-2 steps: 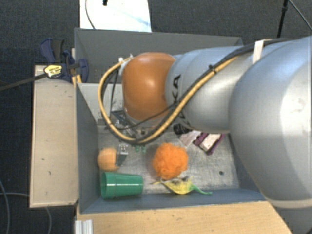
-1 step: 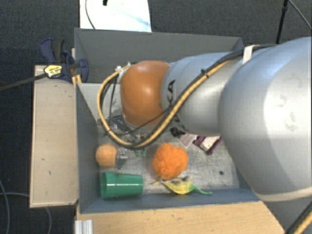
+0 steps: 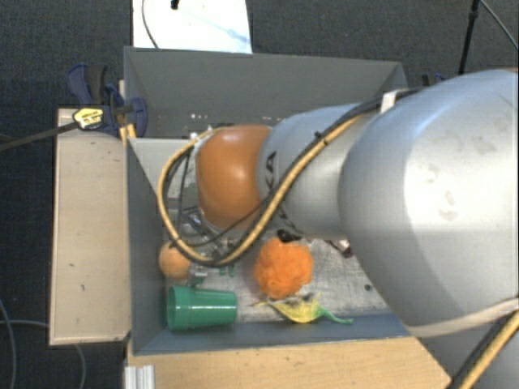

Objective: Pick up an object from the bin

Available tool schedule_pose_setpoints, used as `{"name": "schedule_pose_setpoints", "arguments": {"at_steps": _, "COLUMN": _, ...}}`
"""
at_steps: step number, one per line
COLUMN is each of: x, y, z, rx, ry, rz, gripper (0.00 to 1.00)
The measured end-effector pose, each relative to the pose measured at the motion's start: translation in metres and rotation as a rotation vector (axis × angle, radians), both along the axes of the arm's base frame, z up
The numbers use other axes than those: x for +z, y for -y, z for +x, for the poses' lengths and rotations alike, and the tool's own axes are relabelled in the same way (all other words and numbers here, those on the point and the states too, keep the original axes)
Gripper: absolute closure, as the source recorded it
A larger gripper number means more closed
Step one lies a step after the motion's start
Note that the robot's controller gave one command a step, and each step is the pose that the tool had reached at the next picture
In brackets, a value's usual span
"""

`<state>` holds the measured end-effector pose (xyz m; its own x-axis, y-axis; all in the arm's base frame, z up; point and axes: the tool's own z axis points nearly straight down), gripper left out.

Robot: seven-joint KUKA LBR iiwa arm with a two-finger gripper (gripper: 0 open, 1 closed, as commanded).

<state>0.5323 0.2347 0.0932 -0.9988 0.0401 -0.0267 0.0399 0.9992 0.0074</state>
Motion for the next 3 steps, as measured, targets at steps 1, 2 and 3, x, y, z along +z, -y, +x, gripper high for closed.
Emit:
{"name": "schedule_pose_setpoints", "arguments": {"at_steps": 1, "x": -0.020, "y": -0.019, "z": 0.036, "rx": -0.150, "ry": -0.024, "rz": -0.005, "gripper": 1.00}}
{"name": "schedule_pose_setpoints", "arguments": {"at_steps": 2, "x": -0.020, "y": -0.019, "z": 0.036, "rx": -0.150, "ry": -0.024, "rz": -0.005, "gripper": 1.00}}
{"name": "schedule_pose_setpoints", "arguments": {"at_steps": 3, "x": 0.024, "y": -0.013, "z": 0.048, "rx": -0.164, "ry": -0.029, "rz": -0.004, "gripper": 1.00}}
